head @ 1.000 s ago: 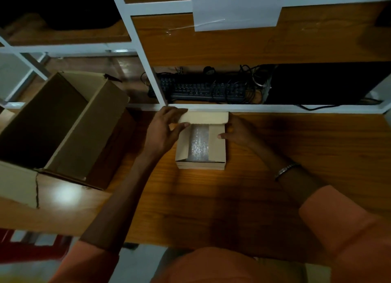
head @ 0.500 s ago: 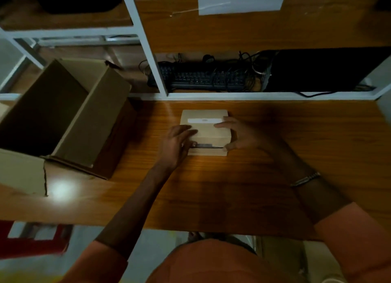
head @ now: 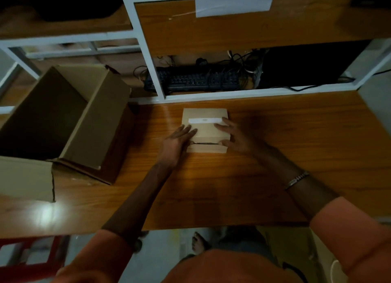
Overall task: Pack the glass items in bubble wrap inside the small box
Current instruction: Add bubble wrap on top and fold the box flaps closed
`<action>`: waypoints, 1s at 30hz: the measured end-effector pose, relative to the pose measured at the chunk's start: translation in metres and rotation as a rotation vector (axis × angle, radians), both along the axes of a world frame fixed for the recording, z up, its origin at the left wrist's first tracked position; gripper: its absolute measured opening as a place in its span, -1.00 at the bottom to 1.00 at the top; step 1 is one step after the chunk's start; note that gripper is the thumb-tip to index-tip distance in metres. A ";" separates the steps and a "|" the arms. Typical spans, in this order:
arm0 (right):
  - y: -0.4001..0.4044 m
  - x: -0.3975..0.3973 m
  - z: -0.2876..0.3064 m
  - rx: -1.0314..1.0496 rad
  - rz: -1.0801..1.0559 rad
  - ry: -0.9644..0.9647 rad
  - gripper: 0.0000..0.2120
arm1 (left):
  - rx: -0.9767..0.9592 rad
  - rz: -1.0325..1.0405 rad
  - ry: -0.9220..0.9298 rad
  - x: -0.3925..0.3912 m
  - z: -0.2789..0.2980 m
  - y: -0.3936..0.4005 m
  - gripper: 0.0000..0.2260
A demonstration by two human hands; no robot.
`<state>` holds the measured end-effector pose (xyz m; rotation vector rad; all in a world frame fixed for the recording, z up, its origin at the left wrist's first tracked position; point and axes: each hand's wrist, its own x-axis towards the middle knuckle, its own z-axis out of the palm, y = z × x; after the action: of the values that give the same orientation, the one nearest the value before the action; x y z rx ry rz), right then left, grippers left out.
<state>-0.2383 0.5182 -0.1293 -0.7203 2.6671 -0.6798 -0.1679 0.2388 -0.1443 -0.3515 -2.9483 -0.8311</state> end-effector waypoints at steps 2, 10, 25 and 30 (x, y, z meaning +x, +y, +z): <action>0.002 0.003 -0.003 0.031 0.013 0.002 -0.27 | -0.012 -0.023 -0.002 0.002 -0.003 -0.002 -0.54; 0.003 0.026 -0.032 0.022 0.020 0.216 -0.39 | 0.013 -0.052 -0.002 0.002 -0.014 -0.013 -0.56; 0.002 0.028 -0.051 0.309 0.013 0.337 -0.40 | 0.050 0.032 -0.039 0.013 -0.040 -0.003 -0.52; 0.001 0.008 -0.043 0.270 0.059 0.234 -0.39 | 0.088 0.073 -0.009 0.013 -0.039 0.002 -0.57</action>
<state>-0.2299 0.5191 -0.1721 -0.8419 2.8556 -0.2238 -0.1548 0.2407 -0.1832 -0.2342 -2.9010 -0.9514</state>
